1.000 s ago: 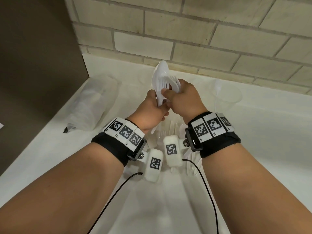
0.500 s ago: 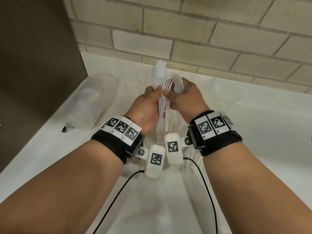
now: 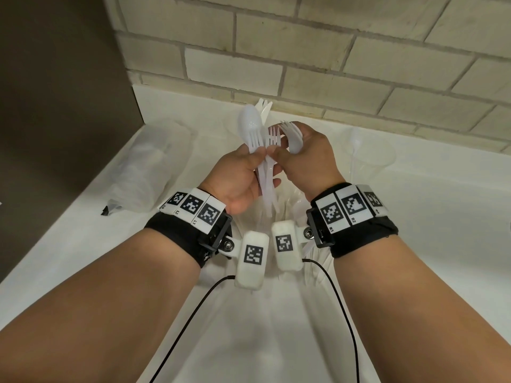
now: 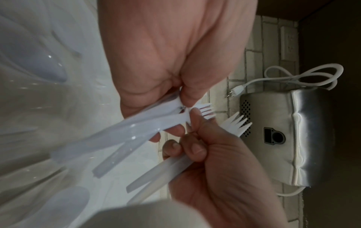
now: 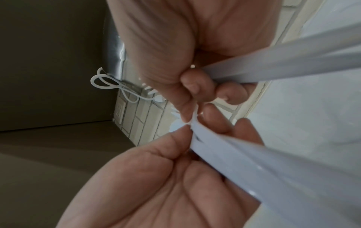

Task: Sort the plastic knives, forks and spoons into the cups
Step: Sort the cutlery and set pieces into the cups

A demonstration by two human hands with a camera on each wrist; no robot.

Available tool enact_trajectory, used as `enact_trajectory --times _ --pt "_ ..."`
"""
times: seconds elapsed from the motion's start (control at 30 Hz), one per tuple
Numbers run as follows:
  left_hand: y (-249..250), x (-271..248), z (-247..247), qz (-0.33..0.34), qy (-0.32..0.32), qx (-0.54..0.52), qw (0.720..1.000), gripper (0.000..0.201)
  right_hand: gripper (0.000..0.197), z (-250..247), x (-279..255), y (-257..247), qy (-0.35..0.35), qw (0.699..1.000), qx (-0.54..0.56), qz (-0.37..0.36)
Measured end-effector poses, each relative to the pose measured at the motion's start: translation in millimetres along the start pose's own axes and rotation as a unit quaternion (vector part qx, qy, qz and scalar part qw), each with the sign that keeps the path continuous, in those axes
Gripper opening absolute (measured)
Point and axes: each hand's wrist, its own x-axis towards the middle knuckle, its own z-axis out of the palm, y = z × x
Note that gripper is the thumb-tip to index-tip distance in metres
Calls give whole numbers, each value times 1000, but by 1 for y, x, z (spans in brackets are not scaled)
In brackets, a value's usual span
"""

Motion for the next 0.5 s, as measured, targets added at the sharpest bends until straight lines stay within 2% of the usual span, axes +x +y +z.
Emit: enact_trajectory --times 0.1,0.2,0.27,0.37,0.5 --pt "0 0 -1 4 18 -2 1000 22 9 -1 0 1 16 1000 0 12" --pt "0 -1 2 14 50 56 997 16 8 -2 1 0 27 999 18 23" --pt "2 -5 5 29 37 114 992 15 6 -1 1 -1 -3 1000 9 18" --pt "3 -8 9 32 1 161 986 27 9 -1 2 -1 -28 1000 -6 4" --pt "4 -11 9 19 4 117 993 31 15 -3 4 2 -23 1000 -22 0"
